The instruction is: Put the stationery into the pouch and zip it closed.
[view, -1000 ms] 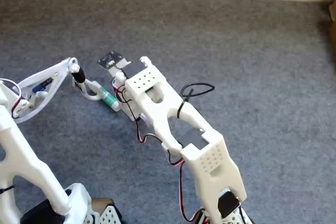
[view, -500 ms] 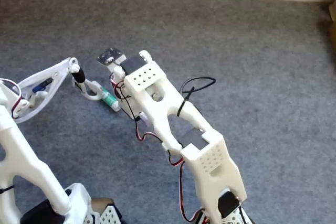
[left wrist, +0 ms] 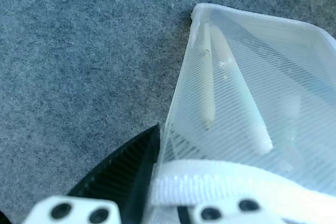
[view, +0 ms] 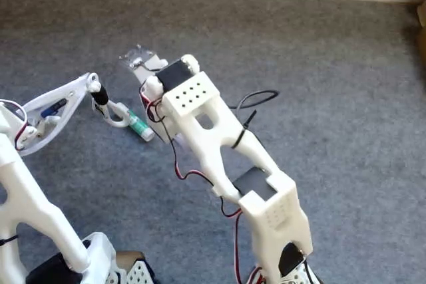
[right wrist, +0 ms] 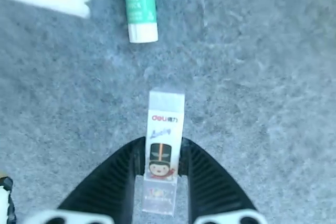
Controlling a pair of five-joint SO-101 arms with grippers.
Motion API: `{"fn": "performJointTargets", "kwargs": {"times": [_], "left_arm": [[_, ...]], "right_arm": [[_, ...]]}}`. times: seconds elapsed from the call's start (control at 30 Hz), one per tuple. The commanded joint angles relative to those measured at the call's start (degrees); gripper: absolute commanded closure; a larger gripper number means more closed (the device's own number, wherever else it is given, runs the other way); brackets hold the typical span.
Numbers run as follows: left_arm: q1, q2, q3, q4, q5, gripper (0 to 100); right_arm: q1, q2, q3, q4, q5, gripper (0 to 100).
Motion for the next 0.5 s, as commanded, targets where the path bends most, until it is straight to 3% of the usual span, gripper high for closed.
{"fn": "performJointTargets", "kwargs": {"times": [0.0, 0.47], "left_arm": [[-0.31, 0.48, 0.66, -0.35, 0.7, 99], [-0.22, 0.57, 0.66, -0.35, 0.7, 99]], "right_arm": [[-2.15, -7.25, -3.38, 0.92, 0.62, 99.3], [-7.43, -17.98, 2.15, 3.56, 0.18, 99.3]]}}
